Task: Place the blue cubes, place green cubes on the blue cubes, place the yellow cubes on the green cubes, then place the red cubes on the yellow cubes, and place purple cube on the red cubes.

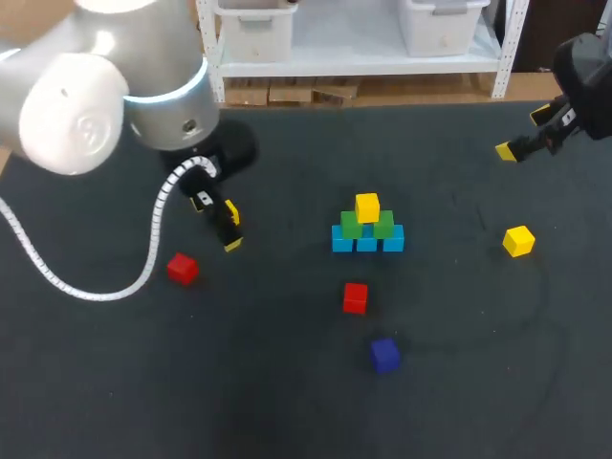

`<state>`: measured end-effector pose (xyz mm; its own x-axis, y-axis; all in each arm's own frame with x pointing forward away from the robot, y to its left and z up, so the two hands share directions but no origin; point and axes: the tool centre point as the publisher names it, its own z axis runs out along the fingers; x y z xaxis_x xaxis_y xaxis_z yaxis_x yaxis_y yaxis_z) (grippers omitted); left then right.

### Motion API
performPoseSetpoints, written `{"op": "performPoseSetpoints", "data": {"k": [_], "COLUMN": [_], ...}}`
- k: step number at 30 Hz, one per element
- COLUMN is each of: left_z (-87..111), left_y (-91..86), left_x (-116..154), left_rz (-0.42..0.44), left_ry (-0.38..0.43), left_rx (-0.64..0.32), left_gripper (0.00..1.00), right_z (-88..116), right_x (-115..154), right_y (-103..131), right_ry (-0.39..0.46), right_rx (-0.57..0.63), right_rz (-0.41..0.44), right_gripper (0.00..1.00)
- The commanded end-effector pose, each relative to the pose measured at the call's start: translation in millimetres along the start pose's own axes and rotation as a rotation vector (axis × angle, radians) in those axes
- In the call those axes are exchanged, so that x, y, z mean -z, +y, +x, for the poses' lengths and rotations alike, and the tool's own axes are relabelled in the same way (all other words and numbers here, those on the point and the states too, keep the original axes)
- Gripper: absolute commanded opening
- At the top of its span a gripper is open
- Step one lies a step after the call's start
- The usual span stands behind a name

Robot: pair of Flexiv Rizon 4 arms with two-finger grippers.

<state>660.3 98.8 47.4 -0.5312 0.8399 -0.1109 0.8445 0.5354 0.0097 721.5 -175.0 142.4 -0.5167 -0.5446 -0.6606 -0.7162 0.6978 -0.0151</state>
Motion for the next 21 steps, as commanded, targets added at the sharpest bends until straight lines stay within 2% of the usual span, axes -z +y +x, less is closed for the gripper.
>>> {"op": "performPoseSetpoints", "data": {"k": [1, 11, 21], "left_z": [-0.5, -20.5, -33.0], "left_y": [14.2, 26.7, 34.6], "left_x": [-9, -26, -46], "left_rz": [0.02, 0.009, 0.014], "left_ry": [0.009, 0.069, 0.096], "left_rx": [-0.02, -0.109, -0.128], "left_gripper": [1.0, 1.0, 1.0], "right_z": [0, 0, 0], "right_x": [0, 0, 0], "right_y": [0, 0, 0], "right_ry": [-0.001, -0.001, -0.001], "right_rx": [0.0, 0.0, 0.0], "right_rz": [-0.002, -0.002, -0.002], "right_gripper": [1.0, 1.0, 1.0]}}
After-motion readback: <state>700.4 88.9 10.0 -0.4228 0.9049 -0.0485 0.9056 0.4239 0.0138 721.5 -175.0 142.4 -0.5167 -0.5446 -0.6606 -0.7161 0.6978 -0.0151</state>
